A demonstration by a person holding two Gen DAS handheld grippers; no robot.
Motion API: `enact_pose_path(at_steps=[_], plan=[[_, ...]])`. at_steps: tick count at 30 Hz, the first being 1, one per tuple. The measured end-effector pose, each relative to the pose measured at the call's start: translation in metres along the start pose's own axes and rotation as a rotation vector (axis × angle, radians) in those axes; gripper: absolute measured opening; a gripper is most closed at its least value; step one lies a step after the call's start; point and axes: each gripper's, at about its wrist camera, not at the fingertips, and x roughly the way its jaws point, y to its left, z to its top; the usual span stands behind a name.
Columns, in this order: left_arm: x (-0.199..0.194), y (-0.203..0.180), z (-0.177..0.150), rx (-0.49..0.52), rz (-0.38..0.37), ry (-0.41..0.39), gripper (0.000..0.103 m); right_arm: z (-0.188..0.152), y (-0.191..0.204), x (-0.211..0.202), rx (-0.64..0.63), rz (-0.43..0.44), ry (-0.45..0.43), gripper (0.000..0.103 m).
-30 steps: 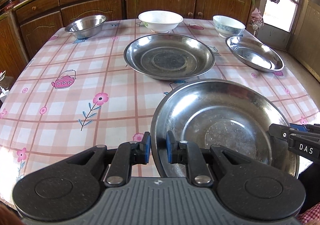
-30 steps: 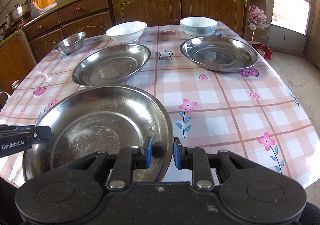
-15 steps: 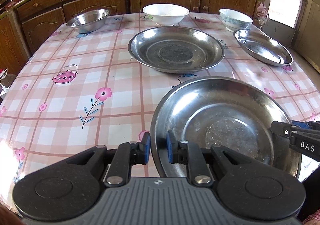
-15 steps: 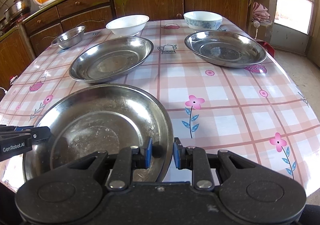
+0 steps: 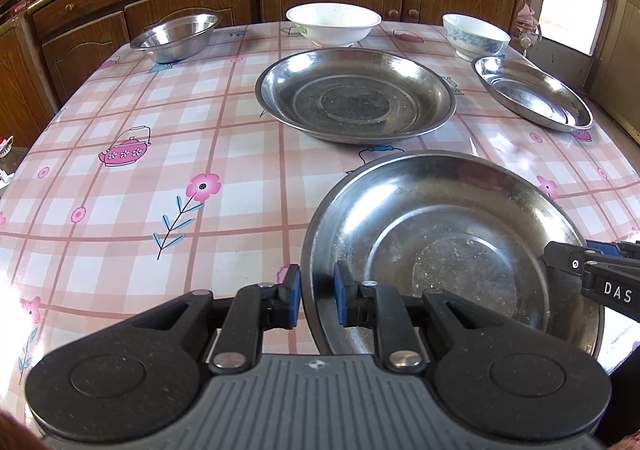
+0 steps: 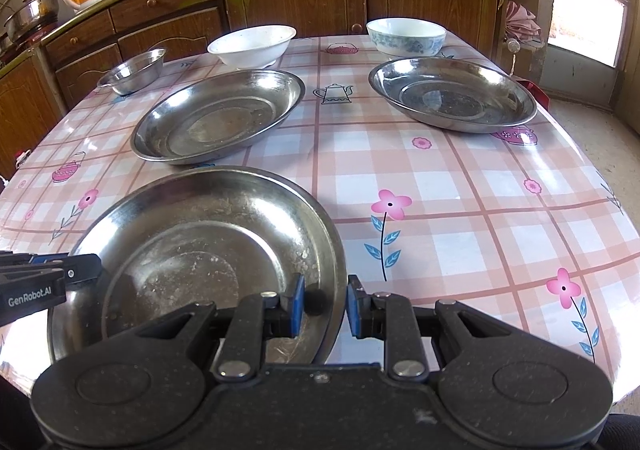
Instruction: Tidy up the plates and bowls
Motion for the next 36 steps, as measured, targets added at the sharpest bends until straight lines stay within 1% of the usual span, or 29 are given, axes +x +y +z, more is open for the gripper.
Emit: enact_pose_path(at_steps=[12,16,18,22,23,24,25,27,31,32,33,34,35,36], plan=[[0.001,0.0,-0.001,-0.004,-0.003,-0.002,0.021,0.0,-0.001,0.001,0.001,-0.008,0.001,0.029],[-0.001,0.0,-0.001,-0.006,-0.003,-0.003,0.024,0.0,-0.001,-0.001,0.004,-0.018,-0.002,0.029],[-0.002,0.002,-0.001,-0.012,0.002,-0.006,0.035,0.001,-0.001,-0.002,0.007,-0.024,-0.004,0.029],[-0.006,0.006,0.001,-0.029,0.006,-0.014,0.043,0.002,-0.003,-0.006,0.015,-0.034,-0.017,0.033],[-0.007,0.007,0.002,-0.033,0.007,-0.017,0.048,0.003,-0.004,-0.007,0.018,-0.037,-0.021,0.033],[-0.008,0.008,0.003,-0.036,0.009,-0.02,0.053,0.003,-0.004,-0.008,0.021,-0.04,-0.027,0.036],[-0.009,0.008,0.003,-0.04,0.01,-0.025,0.055,0.004,-0.005,-0.01,0.025,-0.044,-0.033,0.04],[-0.012,0.01,0.005,-0.044,0.012,-0.035,0.064,0.006,-0.008,-0.013,0.033,-0.049,-0.046,0.043],[-0.019,0.012,0.008,-0.054,0.019,-0.053,0.076,0.01,-0.011,-0.02,0.049,-0.057,-0.071,0.054],[-0.02,0.013,0.009,-0.059,0.019,-0.054,0.083,0.011,-0.012,-0.022,0.053,-0.06,-0.078,0.056],[-0.02,0.014,0.011,-0.066,0.021,-0.055,0.087,0.011,-0.013,-0.024,0.057,-0.061,-0.084,0.06],[-0.021,0.015,0.011,-0.071,0.025,-0.056,0.09,0.011,-0.014,-0.025,0.061,-0.062,-0.088,0.064],[-0.022,0.016,0.013,-0.074,0.028,-0.056,0.093,0.012,-0.014,-0.027,0.065,-0.061,-0.092,0.066],[-0.023,0.016,0.014,-0.074,0.03,-0.056,0.094,0.012,-0.015,-0.028,0.07,-0.06,-0.095,0.069]])
